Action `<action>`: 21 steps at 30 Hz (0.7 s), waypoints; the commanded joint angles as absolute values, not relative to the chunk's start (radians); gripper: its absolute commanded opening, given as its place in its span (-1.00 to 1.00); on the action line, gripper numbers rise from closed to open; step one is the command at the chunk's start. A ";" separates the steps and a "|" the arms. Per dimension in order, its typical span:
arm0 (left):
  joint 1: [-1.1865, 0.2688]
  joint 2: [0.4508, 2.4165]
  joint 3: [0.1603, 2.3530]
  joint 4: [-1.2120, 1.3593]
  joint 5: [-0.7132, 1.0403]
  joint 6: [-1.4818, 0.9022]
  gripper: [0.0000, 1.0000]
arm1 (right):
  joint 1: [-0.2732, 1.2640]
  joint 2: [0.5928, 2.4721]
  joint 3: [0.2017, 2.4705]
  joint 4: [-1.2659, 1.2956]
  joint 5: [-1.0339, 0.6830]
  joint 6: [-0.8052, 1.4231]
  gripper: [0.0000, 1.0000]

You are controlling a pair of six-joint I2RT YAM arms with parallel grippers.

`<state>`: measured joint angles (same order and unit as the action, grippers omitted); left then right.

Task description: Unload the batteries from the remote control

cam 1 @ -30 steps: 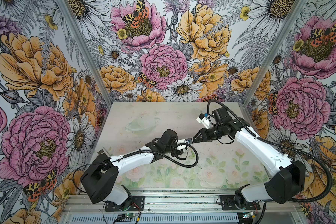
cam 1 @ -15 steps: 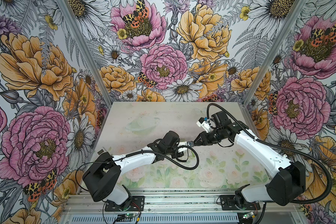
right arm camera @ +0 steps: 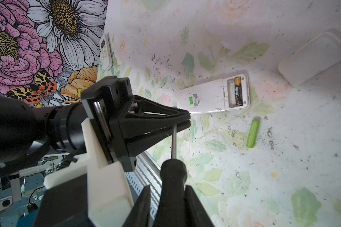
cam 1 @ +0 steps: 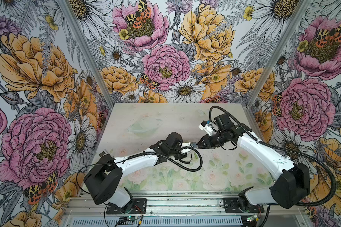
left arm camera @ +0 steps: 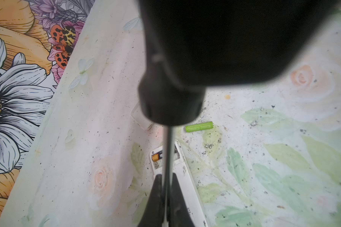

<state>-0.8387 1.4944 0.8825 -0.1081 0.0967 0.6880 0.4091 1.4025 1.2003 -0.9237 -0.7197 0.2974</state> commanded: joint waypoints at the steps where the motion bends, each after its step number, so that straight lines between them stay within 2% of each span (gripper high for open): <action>1: -0.850 1.503 0.907 -0.079 0.090 0.700 -1.00 | 0.420 1.396 1.214 -0.900 -0.757 0.293 -0.50; 3: -0.854 1.502 0.905 -0.072 0.085 0.704 -1.00 | 0.420 1.402 1.214 -0.897 -0.749 0.293 -0.74; 4: -0.856 1.503 0.903 -0.064 0.080 0.703 -1.00 | 0.419 1.406 1.212 -0.897 -0.743 0.292 -0.96; 6: -0.856 1.503 0.895 -0.039 0.065 0.689 -1.00 | 0.422 1.397 1.205 -0.892 -0.721 0.293 -1.00; 7: -0.854 1.501 0.895 -0.024 0.051 0.668 -0.66 | 0.423 1.384 1.201 -0.890 -0.696 0.299 -1.00; 9: -0.848 1.489 0.911 -0.016 0.001 0.593 0.29 | 0.426 1.336 1.186 -0.887 -0.587 0.330 -1.00; 12: -0.826 1.447 0.938 -0.006 -0.062 0.415 0.96 | 0.425 1.230 1.153 -0.880 -0.376 0.386 -1.00; 18: -0.798 1.299 0.991 -0.146 -0.038 -0.048 0.98 | 0.422 1.068 1.104 -0.876 -0.098 0.414 -1.00; 21: -0.808 1.243 1.039 -0.303 -0.101 -0.317 0.98 | 0.409 1.066 1.123 -0.873 -0.068 0.365 -1.00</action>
<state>-0.7998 1.2900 0.9897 -0.1688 -0.0406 0.0147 0.4217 1.0546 1.1172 -0.8970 -0.1875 0.3851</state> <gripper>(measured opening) 0.987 0.215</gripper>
